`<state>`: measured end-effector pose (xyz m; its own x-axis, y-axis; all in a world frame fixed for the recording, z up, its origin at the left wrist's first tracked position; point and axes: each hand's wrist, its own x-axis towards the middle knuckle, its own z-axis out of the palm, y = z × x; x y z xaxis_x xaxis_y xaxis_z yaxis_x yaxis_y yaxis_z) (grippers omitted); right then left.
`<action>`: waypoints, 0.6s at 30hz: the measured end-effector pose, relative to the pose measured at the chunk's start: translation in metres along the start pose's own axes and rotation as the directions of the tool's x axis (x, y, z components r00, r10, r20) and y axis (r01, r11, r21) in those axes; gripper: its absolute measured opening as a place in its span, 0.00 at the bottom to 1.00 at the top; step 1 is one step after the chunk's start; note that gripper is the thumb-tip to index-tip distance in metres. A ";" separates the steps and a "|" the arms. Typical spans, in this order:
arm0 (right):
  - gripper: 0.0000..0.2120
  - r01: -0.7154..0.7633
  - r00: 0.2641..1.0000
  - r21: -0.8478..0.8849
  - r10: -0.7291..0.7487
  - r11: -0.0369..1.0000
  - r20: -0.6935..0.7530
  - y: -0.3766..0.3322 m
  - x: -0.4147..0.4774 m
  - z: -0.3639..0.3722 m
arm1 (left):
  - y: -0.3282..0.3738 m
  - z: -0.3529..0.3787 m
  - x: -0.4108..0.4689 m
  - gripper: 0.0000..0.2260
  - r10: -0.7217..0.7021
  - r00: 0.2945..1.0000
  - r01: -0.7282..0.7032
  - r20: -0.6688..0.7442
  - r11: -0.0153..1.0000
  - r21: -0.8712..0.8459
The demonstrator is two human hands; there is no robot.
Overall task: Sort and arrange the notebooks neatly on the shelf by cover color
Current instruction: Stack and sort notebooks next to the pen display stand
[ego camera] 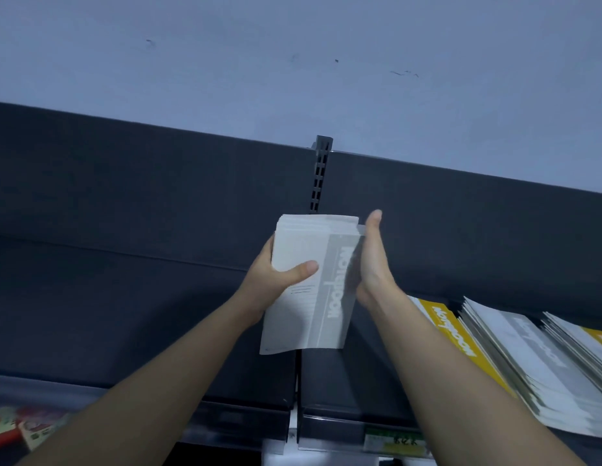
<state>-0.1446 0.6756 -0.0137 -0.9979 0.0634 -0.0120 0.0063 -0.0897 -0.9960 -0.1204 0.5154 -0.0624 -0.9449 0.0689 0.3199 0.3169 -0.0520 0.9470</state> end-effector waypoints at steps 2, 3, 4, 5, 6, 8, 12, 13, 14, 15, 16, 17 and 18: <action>0.37 -0.002 0.999 -0.012 0.003 1.000 0.043 0.003 -0.002 -0.001 | -0.001 0.003 0.004 0.35 -0.013 0.999 0.012 -0.044 1.000 -0.024; 0.37 0.010 0.999 -0.039 -0.008 0.999 0.036 0.004 -0.002 -0.001 | -0.001 0.004 0.006 0.34 -0.021 0.998 0.019 -0.062 0.999 -0.033; 0.40 0.017 0.999 -0.060 -0.015 0.998 0.042 0.004 -0.003 0.001 | -0.001 0.004 0.008 0.34 -0.026 0.997 0.023 -0.076 0.999 -0.036; 0.46 0.013 0.999 -0.068 -0.011 0.998 0.036 0.003 -0.002 0.002 | -0.001 0.005 0.010 0.34 -0.028 0.996 0.025 -0.089 0.999 -0.032; 0.50 0.018 0.999 -0.069 -0.016 0.997 0.033 0.001 -0.003 0.002 | -0.001 0.005 0.011 0.35 -0.026 0.994 0.023 -0.105 0.999 -0.025; 0.35 0.108 0.994 -0.058 -0.108 0.992 0.011 -0.002 -0.005 0.001 | -0.001 0.005 0.013 0.34 -0.013 0.991 0.013 -0.134 1.000 0.000; 0.20 0.178 0.984 -0.072 -0.179 0.981 0.001 0.017 -0.014 -0.006 | -0.015 -0.001 0.007 0.38 -0.063 0.995 0.069 -0.071 0.994 0.085; 0.19 0.179 0.984 -0.078 -0.178 0.981 0.010 0.025 -0.015 -0.007 | -0.020 -0.002 0.005 0.39 -0.086 0.995 0.089 -0.047 0.992 0.087; 0.19 0.173 0.985 -0.070 -0.172 0.982 0.013 0.030 -0.017 -0.007 | -0.023 -0.003 0.005 0.39 -0.098 0.995 0.099 -0.025 0.992 0.082; 0.19 0.167 0.986 -0.049 -0.167 0.985 0.005 0.034 -0.018 -0.007 | -0.025 -0.003 0.005 0.38 -0.098 0.995 0.099 -0.011 0.992 0.075; 0.20 0.171 0.985 -0.023 -0.171 0.985 -0.011 0.036 -0.018 -0.007 | -0.025 -0.004 0.006 0.37 -0.094 0.996 0.094 -0.005 0.993 0.070; 0.20 0.192 0.981 -0.012 -0.192 0.981 -0.017 0.036 -0.018 -0.006 | -0.025 -0.004 0.007 0.36 -0.085 0.996 0.085 -0.002 0.994 0.070; 0.20 0.206 0.978 -0.008 -0.206 0.979 -0.023 0.037 -0.018 -0.006 | -0.024 -0.005 0.007 0.36 -0.075 0.997 0.075 0.003 0.995 0.071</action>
<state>-0.1263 0.6772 -0.0513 -0.9760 0.1034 0.1915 -0.1989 -0.0666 -0.9777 -0.1351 0.5125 -0.0829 -0.9659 0.0752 0.2476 0.2500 0.0240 0.9680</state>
